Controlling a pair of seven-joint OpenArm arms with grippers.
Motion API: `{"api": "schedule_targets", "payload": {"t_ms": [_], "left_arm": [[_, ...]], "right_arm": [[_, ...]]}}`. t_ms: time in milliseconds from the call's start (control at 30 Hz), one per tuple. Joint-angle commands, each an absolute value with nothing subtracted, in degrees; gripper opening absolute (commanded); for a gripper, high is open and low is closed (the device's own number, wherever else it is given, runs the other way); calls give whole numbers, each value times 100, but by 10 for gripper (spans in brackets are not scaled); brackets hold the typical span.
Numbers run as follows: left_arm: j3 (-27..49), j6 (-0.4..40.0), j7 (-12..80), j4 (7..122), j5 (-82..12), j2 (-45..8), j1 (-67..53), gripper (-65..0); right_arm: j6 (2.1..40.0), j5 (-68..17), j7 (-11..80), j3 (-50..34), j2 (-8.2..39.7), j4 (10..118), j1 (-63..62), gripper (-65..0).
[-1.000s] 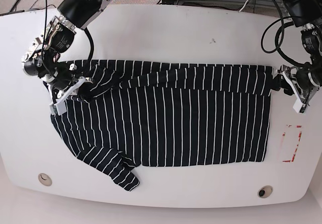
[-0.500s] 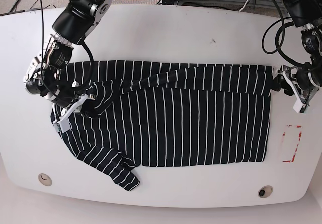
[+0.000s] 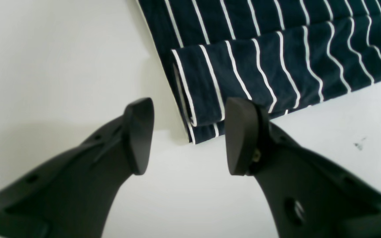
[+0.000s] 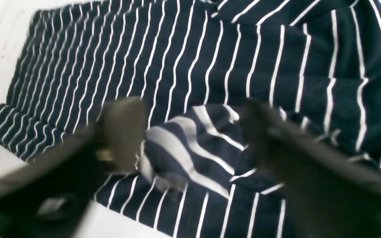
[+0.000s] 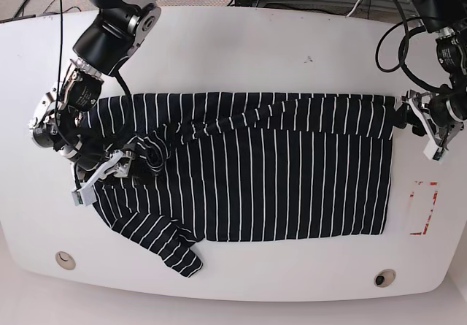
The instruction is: Layout the t-shirt on the table in an organized manner, then fold the t-shirt properly
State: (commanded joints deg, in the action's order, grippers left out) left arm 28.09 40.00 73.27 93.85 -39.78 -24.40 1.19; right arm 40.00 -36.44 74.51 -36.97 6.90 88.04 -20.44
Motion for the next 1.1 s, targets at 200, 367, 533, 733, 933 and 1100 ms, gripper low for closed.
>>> {"api": "schedule_targets", "payload": {"t_ms": [200,367,533,733,933,1100], "left_arm": [[2818,4000,7345,9684,-3987,-2440,40,-331],[2835,4000,7336,10070,-3969,-2448,-57,-331],[2844,4000,7327,10105,-3969,-2448,-154,-331],[2826,4000,7327,10079,-3969,-2404,-163,-331],[2835,4000,7327,10088,-3969,-2334,-163,-331],[2844,4000,7327,10088,-3960,-2325,-171,-331]], "right_arm": [[4000,-3653,7486,-3697,1042,8936,-1807,0],[4000,-3653,7486,-3688,1262,9481,-1279,0],[4000,-3653,7486,-3662,1226,9780,-822,0],[4000,-3653,7486,-3653,910,9763,-602,0],[4000,-3618,7468,-3635,549,9763,-576,0],[4000,-3600,7248,-3125,444,9754,-629,0]]}}
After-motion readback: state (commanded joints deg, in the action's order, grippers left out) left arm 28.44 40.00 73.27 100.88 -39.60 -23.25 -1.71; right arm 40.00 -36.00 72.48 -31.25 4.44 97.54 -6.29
